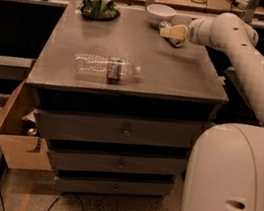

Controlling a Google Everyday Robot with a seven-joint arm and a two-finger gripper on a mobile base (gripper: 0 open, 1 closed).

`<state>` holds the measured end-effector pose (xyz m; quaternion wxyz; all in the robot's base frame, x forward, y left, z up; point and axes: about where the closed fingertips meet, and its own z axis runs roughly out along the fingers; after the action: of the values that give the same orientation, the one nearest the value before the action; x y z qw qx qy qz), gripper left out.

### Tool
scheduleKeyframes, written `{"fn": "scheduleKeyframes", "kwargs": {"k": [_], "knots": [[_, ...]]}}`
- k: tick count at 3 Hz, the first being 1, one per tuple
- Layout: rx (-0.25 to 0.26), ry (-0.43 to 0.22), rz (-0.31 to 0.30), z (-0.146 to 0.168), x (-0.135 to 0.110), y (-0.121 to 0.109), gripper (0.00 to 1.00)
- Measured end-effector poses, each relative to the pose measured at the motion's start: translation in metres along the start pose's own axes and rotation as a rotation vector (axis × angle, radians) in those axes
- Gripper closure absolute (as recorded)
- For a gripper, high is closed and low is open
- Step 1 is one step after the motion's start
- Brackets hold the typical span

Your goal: Move redbull can near white bowl

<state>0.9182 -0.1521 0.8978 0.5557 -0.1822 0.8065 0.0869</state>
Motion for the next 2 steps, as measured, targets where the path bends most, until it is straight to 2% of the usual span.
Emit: {"fn": "scheduleKeyframes", "kwargs": {"k": [1,2], "knots": [[0.006,-0.121,-0.046,-0.051,-0.024,-0.013,0.00],[0.102,-0.218,-0.115,-0.114,-0.052,-0.027,0.00]]}}
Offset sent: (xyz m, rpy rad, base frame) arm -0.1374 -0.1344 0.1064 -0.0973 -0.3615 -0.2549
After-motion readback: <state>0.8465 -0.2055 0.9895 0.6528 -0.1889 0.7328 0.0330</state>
